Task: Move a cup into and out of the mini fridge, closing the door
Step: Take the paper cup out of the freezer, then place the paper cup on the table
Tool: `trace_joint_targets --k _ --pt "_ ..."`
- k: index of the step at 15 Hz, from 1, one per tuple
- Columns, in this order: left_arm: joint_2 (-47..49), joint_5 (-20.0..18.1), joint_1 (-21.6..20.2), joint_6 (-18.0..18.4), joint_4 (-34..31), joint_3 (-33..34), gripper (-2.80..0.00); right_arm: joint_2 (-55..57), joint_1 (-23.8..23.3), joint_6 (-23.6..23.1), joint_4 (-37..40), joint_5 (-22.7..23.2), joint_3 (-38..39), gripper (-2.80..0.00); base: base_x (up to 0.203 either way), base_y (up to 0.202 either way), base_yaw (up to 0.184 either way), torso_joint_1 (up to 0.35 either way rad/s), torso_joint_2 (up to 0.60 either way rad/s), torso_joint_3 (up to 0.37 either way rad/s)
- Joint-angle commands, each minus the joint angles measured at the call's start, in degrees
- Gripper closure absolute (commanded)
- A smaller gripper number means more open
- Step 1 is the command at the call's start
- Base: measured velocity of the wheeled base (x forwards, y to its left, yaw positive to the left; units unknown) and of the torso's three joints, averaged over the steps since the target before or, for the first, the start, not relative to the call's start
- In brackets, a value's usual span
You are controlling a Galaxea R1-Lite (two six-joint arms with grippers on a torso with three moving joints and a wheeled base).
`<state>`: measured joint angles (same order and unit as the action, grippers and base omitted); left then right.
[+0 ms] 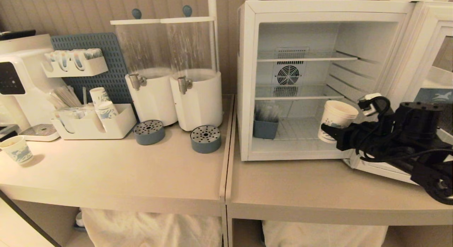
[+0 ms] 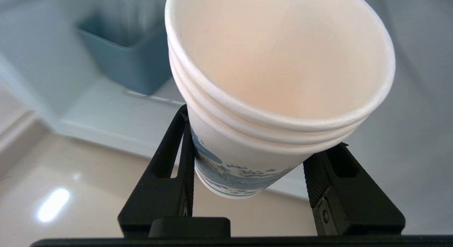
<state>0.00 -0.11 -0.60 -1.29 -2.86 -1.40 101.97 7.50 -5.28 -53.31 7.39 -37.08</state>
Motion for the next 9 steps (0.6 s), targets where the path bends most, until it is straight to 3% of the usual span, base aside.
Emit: trace_joint_targets --k 1,5,9 --pt "0.09 0.02 -0.02 -0.03 -0.04 0.0 0.0 -10.48 0.11 0.01 -0.08 0.0 5.2 0.0 0.0 0.0 0.0 0.0 0.0 0.0" --pt "0.09 0.02 -0.02 -0.03 -0.04 0.0 0.0 -26.33 0.14 0.09 3.72 -0.48 13.81 0.0 0.0 0.0 0.0 0.0 0.0 0.0" --pt "0.09 0.02 -0.02 -0.03 -0.04 0.0 0.0 -48.27 0.15 0.41 21.83 -0.49 14.89 0.0 0.0 0.0 0.0 0.0 0.0 0.0"
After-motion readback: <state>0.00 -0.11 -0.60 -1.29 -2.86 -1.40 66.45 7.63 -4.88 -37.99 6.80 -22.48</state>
